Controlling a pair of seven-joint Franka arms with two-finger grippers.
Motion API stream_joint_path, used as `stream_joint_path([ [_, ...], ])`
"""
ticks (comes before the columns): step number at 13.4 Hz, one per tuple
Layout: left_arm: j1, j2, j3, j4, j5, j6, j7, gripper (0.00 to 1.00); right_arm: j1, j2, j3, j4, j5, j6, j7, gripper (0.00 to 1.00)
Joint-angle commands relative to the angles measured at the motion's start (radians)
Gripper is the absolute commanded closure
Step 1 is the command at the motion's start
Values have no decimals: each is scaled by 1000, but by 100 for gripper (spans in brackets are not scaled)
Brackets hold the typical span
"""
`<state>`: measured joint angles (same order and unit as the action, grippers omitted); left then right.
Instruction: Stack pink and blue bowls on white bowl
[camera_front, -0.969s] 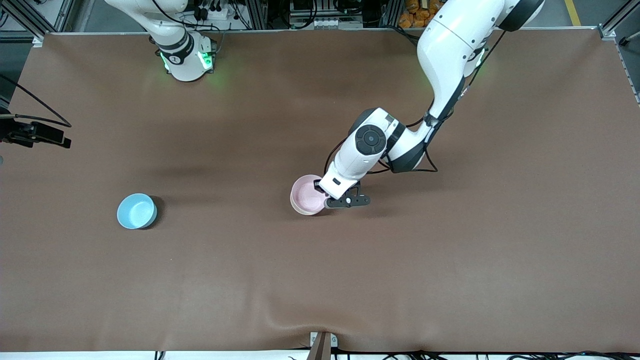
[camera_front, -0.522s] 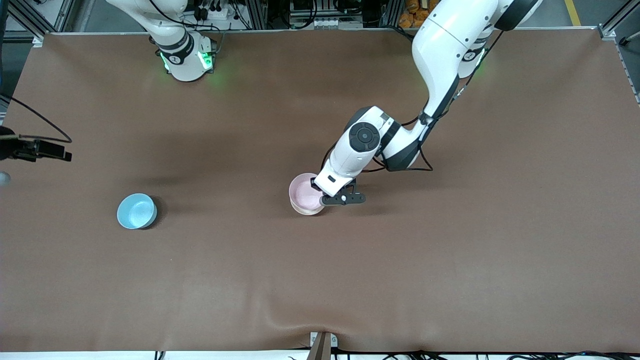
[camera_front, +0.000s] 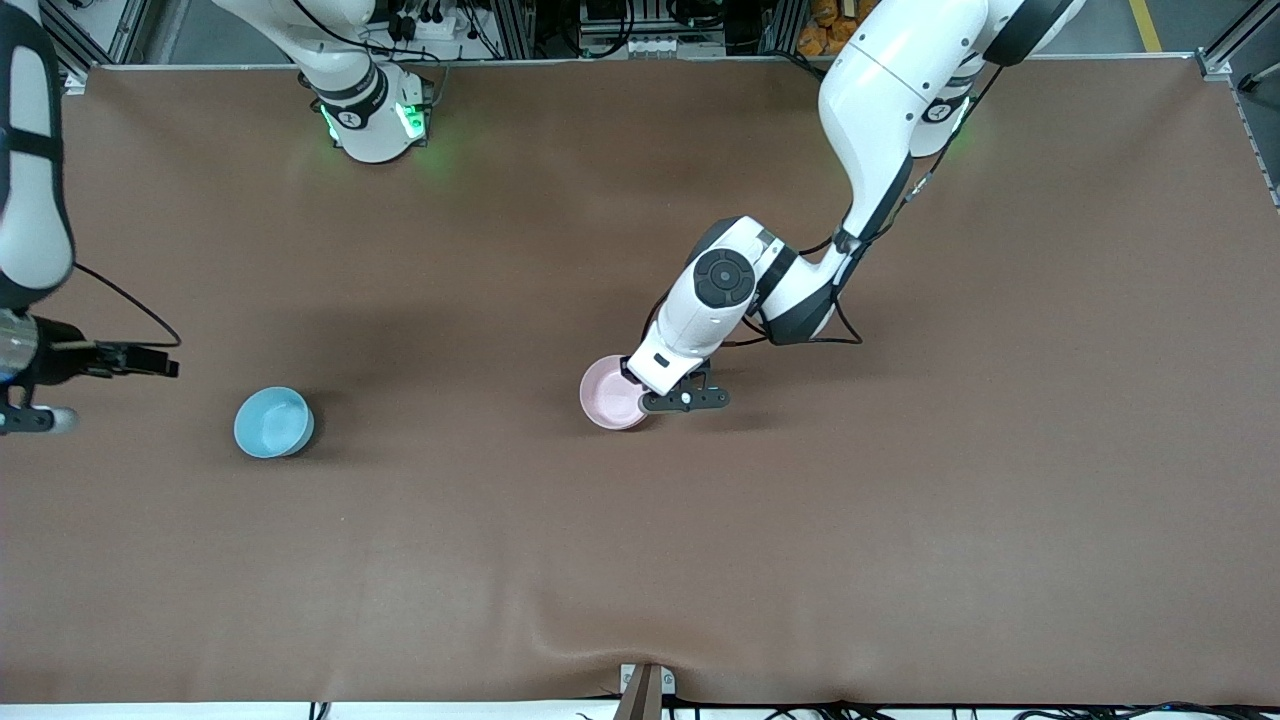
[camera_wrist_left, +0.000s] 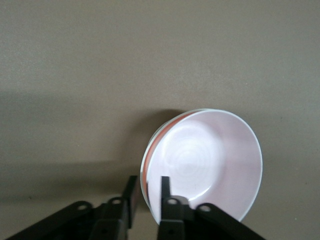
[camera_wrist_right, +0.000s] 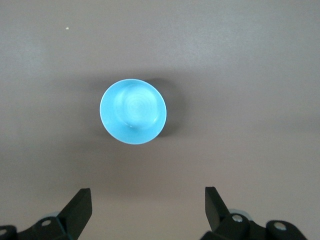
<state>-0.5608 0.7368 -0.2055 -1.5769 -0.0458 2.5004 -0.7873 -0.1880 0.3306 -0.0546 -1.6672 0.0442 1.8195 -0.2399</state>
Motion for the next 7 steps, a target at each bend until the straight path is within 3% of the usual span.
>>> stream_joint_path([
  [1,-13,-48,35,23,6,-15,-29,0,1,30,2,-26,8,64,-13,0],
  [7,126,-272,63,17,26,-277,46,0,1,47,4,-48,8,81,-15,0],
])
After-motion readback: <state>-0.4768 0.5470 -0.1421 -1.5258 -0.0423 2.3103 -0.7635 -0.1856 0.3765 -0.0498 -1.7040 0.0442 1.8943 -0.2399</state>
